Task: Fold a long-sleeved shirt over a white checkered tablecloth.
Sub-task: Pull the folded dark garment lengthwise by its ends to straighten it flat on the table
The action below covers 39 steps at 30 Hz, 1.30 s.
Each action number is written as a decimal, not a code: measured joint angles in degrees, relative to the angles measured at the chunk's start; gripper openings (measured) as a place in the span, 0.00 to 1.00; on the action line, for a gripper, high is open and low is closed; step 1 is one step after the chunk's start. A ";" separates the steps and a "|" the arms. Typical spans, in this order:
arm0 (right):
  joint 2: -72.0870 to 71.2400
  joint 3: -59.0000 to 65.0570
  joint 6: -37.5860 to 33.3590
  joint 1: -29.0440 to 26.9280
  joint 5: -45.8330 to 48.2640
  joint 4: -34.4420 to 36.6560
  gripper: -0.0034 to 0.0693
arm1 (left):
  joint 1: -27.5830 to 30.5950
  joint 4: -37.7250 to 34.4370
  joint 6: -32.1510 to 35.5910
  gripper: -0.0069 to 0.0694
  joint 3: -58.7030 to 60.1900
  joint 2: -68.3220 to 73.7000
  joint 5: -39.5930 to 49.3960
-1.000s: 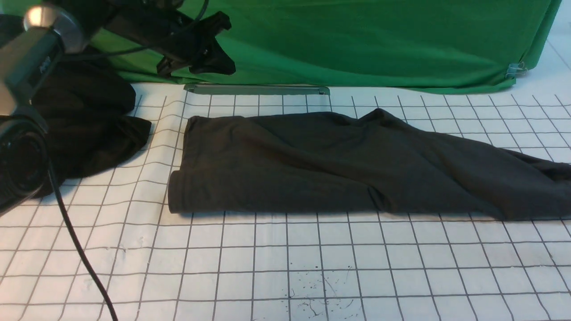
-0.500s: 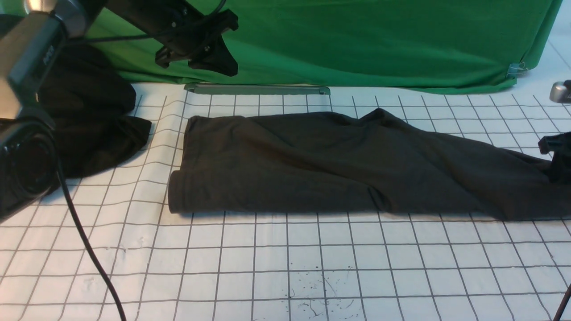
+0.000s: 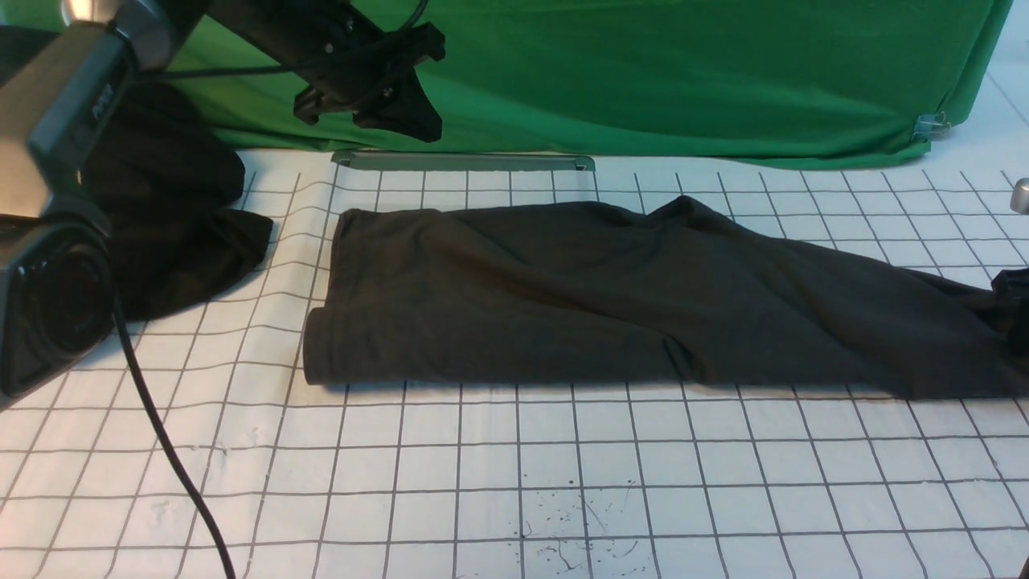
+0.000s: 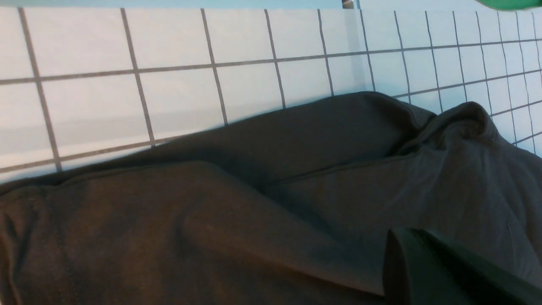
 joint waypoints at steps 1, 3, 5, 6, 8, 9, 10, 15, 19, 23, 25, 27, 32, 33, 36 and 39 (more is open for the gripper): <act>0.00 0.00 -0.07 0.00 0.08 0.06 0.35 | 0.00 0.24 0.00 0.09 0.00 0.00 0.00; 0.00 0.00 -0.50 0.00 0.43 0.24 0.27 | 0.00 1.08 0.00 0.09 0.00 0.00 0.00; 0.00 0.00 -1.18 0.00 0.94 0.29 0.15 | 0.00 2.19 0.00 0.09 0.00 0.00 0.00; 0.00 0.00 -1.30 0.00 1.10 0.35 0.12 | 0.00 2.65 0.00 0.09 0.00 0.00 0.00; 0.02 0.00 -1.47 0.00 1.50 0.40 0.08 | 0.00 2.89 0.00 0.09 0.00 0.00 0.00; 0.02 0.00 -1.47 0.00 1.50 0.40 0.08 | 0.00 2.96 0.00 0.09 0.00 0.00 0.00; 0.02 -0.06 -1.47 0.00 1.92 0.45 0.08 | 0.00 3.01 0.00 0.09 0.00 0.00 0.00; 0.06 -2.31 -1.51 0.00 4.72 0.45 0.08 | 0.00 3.01 0.00 0.09 0.00 0.00 0.00; 0.06 -6.83 -1.51 0.00 9.15 0.45 0.08 | 0.00 3.01 0.00 0.09 0.00 0.00 0.00; 0.06 -9.79 -0.97 0.00 10.67 0.45 0.08 | 0.00 3.01 0.00 0.09 0.00 0.00 0.00; 0.06 -10.49 -0.41 0.00 9.78 0.45 0.08 | 0.00 3.01 0.00 0.09 0.00 0.00 0.00; 0.06 -10.62 0.11 0.00 8.91 0.45 0.08 | 0.00 3.01 0.00 0.09 0.00 0.00 0.00; 0.12 -10.05 1.92 0.00 0.80 0.39 0.08 | 0.00 3.01 0.00 0.09 0.00 0.00 0.05; 0.14 -9.51 2.05 0.00 -1.32 0.39 0.09 | 0.00 3.16 0.00 0.09 0.00 0.00 0.05; 0.80 -7.77 2.13 0.00 -6.07 0.34 0.10 | 0.00 3.22 0.00 0.09 0.00 0.05 0.05; 2.36 -6.81 2.17 0.00 -8.15 -0.06 0.18 | 0.00 3.82 0.00 0.09 0.00 0.10 0.05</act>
